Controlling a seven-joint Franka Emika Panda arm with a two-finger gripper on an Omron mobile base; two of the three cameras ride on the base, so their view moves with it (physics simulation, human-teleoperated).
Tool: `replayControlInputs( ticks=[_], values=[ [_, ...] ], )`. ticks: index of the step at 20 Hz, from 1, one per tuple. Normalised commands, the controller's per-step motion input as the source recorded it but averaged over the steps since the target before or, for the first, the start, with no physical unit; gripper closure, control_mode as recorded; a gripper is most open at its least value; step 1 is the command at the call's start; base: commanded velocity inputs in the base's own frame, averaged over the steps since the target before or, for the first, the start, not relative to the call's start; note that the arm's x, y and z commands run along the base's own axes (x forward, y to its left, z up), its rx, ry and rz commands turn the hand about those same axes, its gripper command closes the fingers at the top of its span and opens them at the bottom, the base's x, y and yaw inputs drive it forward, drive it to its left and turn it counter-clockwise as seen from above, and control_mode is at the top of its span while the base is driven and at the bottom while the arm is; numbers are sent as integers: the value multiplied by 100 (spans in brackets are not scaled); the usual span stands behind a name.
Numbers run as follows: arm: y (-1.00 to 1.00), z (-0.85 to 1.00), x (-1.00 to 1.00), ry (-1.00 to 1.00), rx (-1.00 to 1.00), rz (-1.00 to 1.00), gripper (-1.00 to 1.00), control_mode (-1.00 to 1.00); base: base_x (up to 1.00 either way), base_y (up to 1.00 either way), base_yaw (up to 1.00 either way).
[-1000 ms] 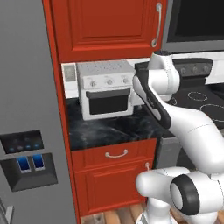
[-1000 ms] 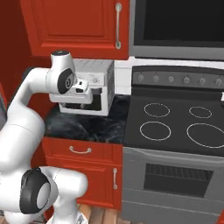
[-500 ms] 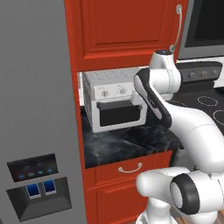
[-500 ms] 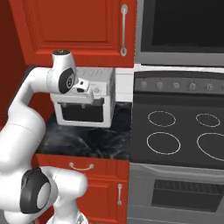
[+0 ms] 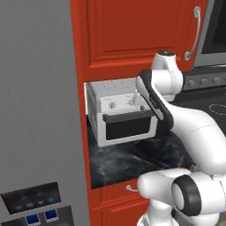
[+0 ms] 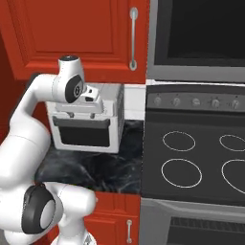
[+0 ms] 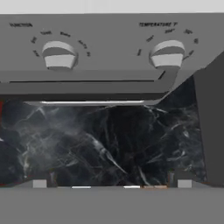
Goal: Navigate to the toaster oven.
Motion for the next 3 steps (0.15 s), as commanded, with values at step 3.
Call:
replayControlInputs(
  ticks=[3],
  values=[
    [0,0,0,0,0,0,-100,100,29,0,0]
  ],
)
